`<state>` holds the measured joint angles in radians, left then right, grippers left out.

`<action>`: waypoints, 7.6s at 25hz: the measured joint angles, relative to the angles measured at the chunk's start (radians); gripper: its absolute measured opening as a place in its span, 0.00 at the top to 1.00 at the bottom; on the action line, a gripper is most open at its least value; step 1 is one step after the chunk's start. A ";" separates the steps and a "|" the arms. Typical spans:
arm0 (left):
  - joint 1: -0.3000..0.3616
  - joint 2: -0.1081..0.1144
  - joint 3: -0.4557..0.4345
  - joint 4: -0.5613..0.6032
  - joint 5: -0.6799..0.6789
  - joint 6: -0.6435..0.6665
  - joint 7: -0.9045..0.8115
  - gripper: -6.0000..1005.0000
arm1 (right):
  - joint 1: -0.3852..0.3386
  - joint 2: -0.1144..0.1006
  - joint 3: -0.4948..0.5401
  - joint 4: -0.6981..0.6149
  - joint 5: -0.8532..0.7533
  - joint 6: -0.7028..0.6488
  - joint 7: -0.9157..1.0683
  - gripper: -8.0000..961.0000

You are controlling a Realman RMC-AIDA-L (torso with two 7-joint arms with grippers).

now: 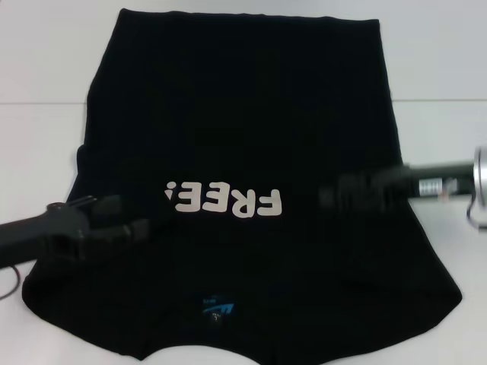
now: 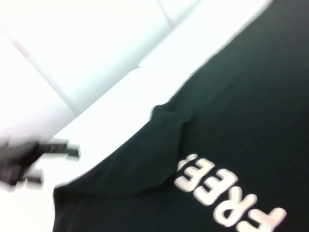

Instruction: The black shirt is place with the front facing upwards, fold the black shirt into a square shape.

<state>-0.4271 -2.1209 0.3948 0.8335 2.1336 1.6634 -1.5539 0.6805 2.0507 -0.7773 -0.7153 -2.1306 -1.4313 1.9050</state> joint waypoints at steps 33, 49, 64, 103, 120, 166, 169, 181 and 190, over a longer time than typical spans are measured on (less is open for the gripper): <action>-0.111 0.166 -0.216 0.057 0.550 0.094 -0.981 0.10 | -0.138 0.043 -0.037 0.275 0.180 0.042 -0.948 0.13; -0.115 0.165 -0.184 -0.018 0.590 -0.007 -0.974 0.11 | -0.135 0.047 -0.037 0.277 0.180 0.051 -0.948 0.13; -0.120 0.168 -0.163 0.003 0.614 -0.039 -0.978 0.11 | -0.127 0.046 -0.033 0.277 0.181 0.052 -0.942 0.13; -0.177 0.166 -0.140 -0.057 0.608 -0.048 -0.979 0.14 | -0.119 0.046 -0.028 0.267 0.183 0.052 -0.937 0.13; -0.179 0.162 -0.058 -0.029 0.616 -0.099 -0.984 0.46 | -0.119 0.045 -0.026 0.267 0.201 0.052 -0.934 0.14; -0.169 0.164 -0.076 -0.011 0.542 -0.052 -0.873 0.97 | -0.096 -0.100 0.106 -0.154 -0.473 -0.213 0.535 0.15; -0.171 0.165 -0.076 -0.011 0.542 -0.051 -0.875 0.97 | -0.090 -0.093 0.100 -0.153 -0.477 -0.205 0.529 0.16; -0.173 0.165 -0.076 -0.011 0.542 -0.056 -0.876 0.97 | -0.060 -0.080 0.045 -0.090 -0.479 -0.165 0.525 0.16; -0.170 0.164 -0.076 -0.011 0.540 -0.053 -0.873 0.97 | -0.051 -0.070 0.034 -0.089 -0.479 -0.161 0.524 0.17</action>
<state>-0.5970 -1.9574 0.3191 0.8223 2.6731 1.6103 -2.4269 0.6298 1.9806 -0.7437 -0.8046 -2.6094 -1.5919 2.4293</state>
